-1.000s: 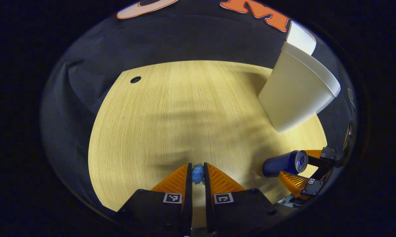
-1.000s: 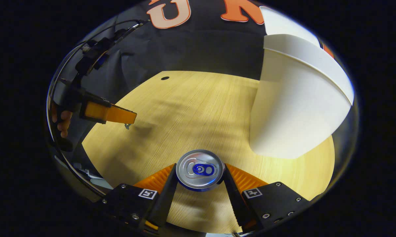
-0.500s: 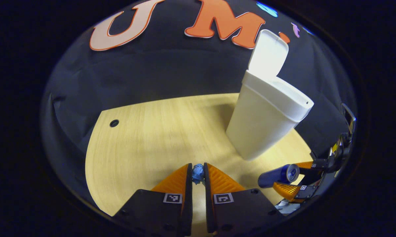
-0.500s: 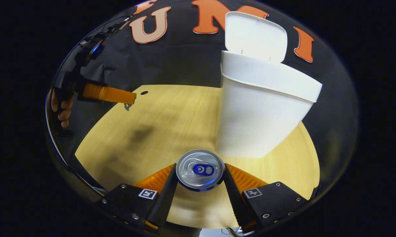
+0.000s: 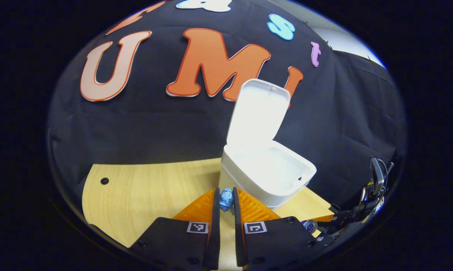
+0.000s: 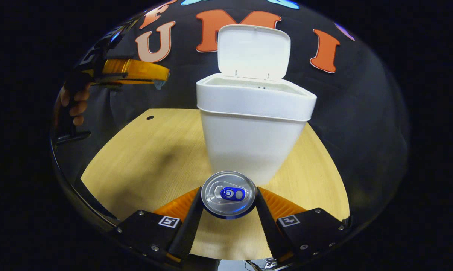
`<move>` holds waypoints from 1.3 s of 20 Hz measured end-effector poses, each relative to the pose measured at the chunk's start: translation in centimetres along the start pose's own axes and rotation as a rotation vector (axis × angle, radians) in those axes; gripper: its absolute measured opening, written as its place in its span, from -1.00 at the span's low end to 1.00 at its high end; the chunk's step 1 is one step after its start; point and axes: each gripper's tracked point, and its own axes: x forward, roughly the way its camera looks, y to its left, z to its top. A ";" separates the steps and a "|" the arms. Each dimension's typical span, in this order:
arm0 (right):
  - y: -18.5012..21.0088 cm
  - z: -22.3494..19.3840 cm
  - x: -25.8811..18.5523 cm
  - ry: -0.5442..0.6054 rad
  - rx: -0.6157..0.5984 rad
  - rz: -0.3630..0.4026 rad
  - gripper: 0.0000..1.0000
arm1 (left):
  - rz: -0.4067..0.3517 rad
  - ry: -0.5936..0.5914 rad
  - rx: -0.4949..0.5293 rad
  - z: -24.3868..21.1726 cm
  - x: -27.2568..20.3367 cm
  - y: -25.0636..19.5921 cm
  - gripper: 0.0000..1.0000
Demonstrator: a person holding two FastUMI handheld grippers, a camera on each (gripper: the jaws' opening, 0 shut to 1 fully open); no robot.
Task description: Press the lid of the desktop garbage bin to open it, pick up the crumpled paper on the desktop and throw it into the bin, then pick up the pop can on the desktop and drop it into the bin, and finally close the garbage bin lid.
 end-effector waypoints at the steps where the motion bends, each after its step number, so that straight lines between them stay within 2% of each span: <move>1: 0.1 0.0 0.0 -0.005 0.005 -0.005 0.60 | -0.011 -0.016 0.013 0.1 0.5 -0.6 -0.60; 8: -0.3 0.5 0.5 -0.027 0.036 -0.071 0.60 | -0.096 -0.058 0.079 1.5 3.8 -6.4 -0.60; 15: -1.0 1.2 0.5 -0.045 0.085 -0.122 0.60 | -0.108 0.015 0.097 -0.9 6.2 -8.8 -0.60; 19: -1.4 1.7 0.2 -0.069 0.099 -0.140 0.60 | -0.079 0.056 0.068 -2.1 7.1 -8.6 -0.58; 23: -2.1 4.7 -1.0 -0.119 0.097 -0.155 0.60 | -0.088 0.069 0.092 -2.6 7.4 -8.9 -0.52; 26: -3.1 7.7 -1.5 -0.161 0.079 -0.169 0.59 | -0.103 0.063 0.099 -2.4 7.1 -9.2 -0.39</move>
